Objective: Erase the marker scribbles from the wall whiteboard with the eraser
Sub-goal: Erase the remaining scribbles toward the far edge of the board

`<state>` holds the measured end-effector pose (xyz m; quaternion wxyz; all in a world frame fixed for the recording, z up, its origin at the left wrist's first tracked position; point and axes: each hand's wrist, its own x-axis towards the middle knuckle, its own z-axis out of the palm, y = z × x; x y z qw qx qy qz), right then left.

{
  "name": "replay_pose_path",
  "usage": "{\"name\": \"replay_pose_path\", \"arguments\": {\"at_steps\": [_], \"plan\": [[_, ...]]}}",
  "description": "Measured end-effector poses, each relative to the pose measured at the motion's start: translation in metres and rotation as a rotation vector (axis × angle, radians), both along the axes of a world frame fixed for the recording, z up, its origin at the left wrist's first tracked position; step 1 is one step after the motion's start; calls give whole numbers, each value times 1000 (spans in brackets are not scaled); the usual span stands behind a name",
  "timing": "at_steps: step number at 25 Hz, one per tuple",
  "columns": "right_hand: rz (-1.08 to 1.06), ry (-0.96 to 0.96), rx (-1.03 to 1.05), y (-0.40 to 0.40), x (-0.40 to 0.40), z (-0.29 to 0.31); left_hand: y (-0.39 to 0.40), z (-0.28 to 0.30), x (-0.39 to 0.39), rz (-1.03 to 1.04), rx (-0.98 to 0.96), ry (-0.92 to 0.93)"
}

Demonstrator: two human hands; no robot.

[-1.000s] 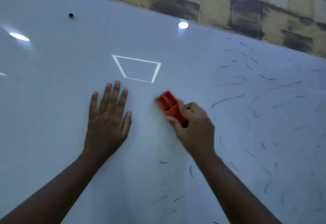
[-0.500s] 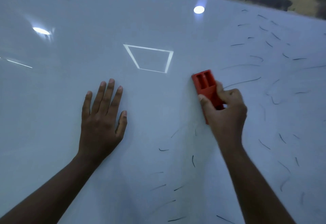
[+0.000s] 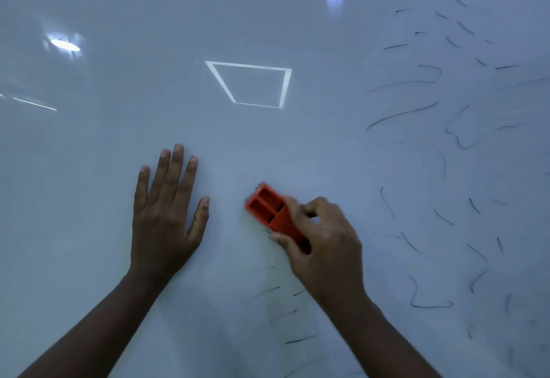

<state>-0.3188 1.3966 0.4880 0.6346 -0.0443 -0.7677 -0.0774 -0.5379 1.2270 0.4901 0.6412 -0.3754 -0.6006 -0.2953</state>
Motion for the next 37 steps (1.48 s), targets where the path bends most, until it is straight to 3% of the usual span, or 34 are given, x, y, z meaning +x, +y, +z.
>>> {"name": "replay_pose_path", "arguments": {"at_steps": [6,13,18,23,27,33,37], "plan": [[15,223,-414,56,50,8,-2,-16,0,6,-3,-2],[117,349,-619,41,42,-42,-2,-29,0,14,-5,-14],[80,187,-415,-14,-7,-52,-1,-36,2,13,-4,-35],[-14,-113,-78,-44,-20,-117,-3,-53,4,28,-38,-67],[-73,-164,-38,-24,3,-131,-6,-70,3,52,-50,-83],[-144,138,-566,39,55,-89,-7,-87,1,62,-49,-71],[-62,277,-762,46,66,-107,-6,-97,3,56,-48,-88]]}}
